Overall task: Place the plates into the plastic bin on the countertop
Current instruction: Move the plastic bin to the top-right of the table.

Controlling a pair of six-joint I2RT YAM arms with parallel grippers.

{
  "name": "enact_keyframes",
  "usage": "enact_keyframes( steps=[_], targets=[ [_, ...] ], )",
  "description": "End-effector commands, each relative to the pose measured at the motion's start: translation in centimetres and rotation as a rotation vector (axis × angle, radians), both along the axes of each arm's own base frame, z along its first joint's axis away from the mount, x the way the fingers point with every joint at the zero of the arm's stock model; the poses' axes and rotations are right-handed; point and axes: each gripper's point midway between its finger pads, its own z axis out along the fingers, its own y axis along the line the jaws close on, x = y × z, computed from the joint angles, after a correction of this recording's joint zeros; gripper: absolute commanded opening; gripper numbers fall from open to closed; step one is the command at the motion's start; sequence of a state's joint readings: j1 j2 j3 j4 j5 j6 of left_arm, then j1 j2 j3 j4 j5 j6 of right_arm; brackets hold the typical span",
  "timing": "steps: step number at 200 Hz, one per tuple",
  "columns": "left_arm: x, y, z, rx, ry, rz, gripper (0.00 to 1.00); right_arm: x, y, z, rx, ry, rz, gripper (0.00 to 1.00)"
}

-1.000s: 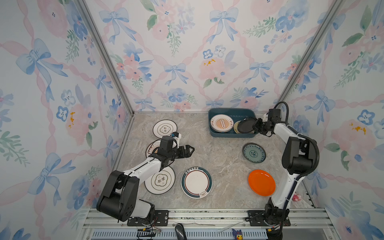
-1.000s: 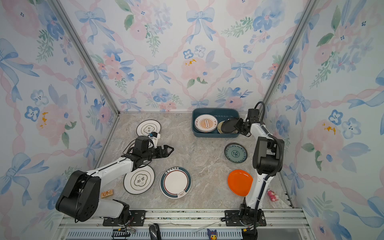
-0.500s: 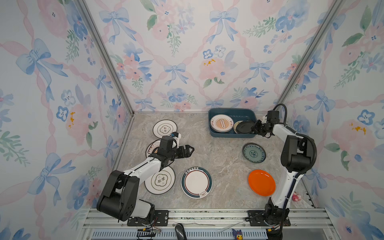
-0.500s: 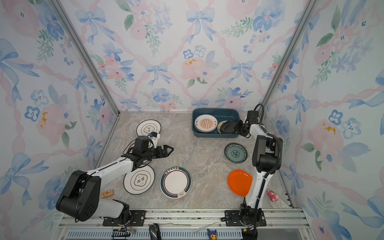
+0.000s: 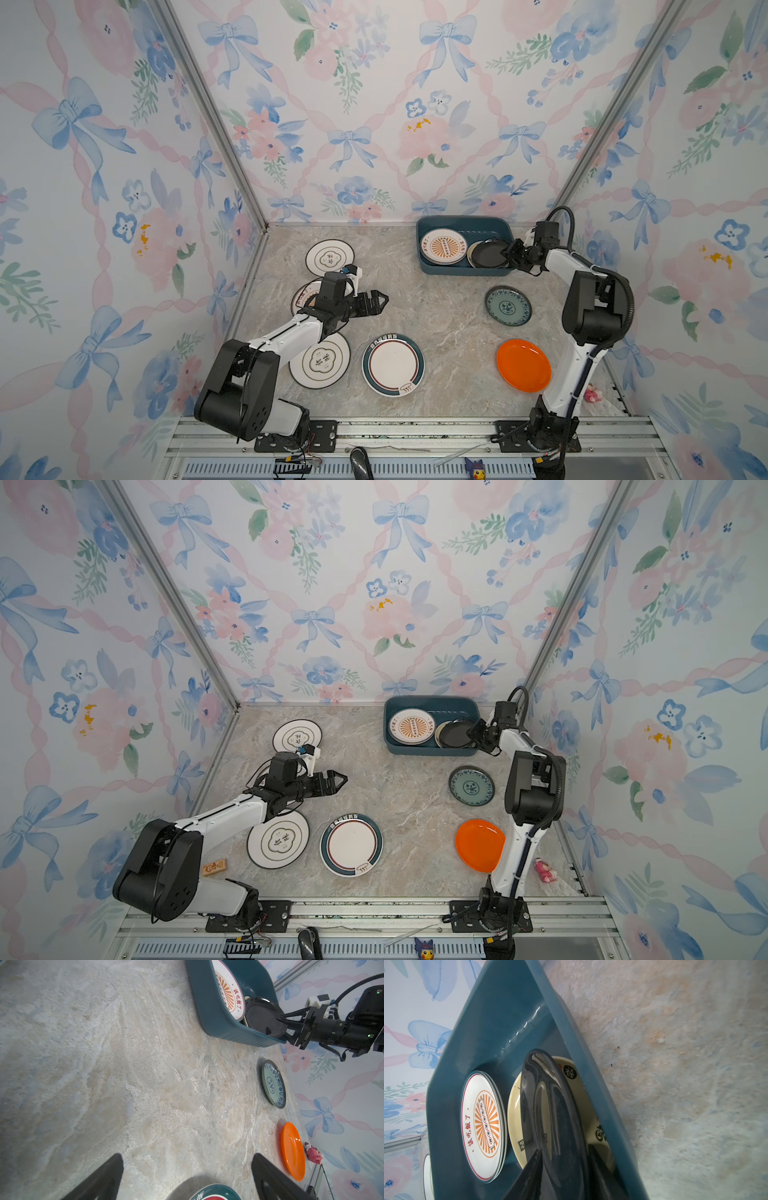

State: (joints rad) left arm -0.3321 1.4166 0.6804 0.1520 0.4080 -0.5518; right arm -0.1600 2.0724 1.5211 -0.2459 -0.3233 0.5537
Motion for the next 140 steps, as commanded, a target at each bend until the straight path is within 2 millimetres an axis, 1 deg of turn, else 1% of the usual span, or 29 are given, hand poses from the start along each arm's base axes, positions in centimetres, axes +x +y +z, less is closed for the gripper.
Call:
enact_keyframes(
  steps=[1,31,81,101,140],
  targets=[
    [-0.3,0.1,-0.3,0.001,-0.004,-0.016,0.98,-3.7,-1.7,-4.1,-0.064,0.168,-0.039,0.42],
    [-0.3,0.0,-0.2,0.001,-0.006,-0.019,0.98,-4.2,-2.2,-3.8,-0.101,0.179,-0.044,0.43],
    [-0.4,0.1,0.0,-0.001,-0.009,-0.019,0.98,-4.5,-2.9,-2.8,-0.155,0.201,-0.044,0.44],
    [-0.4,0.0,0.0,-0.002,-0.009,-0.020,0.98,-4.7,-3.1,-2.4,-0.207,0.223,-0.033,0.44],
    [-0.3,-0.1,-0.1,-0.004,-0.003,-0.025,0.98,-4.8,-2.9,-2.1,-0.313,0.263,0.005,0.45]
  ],
)
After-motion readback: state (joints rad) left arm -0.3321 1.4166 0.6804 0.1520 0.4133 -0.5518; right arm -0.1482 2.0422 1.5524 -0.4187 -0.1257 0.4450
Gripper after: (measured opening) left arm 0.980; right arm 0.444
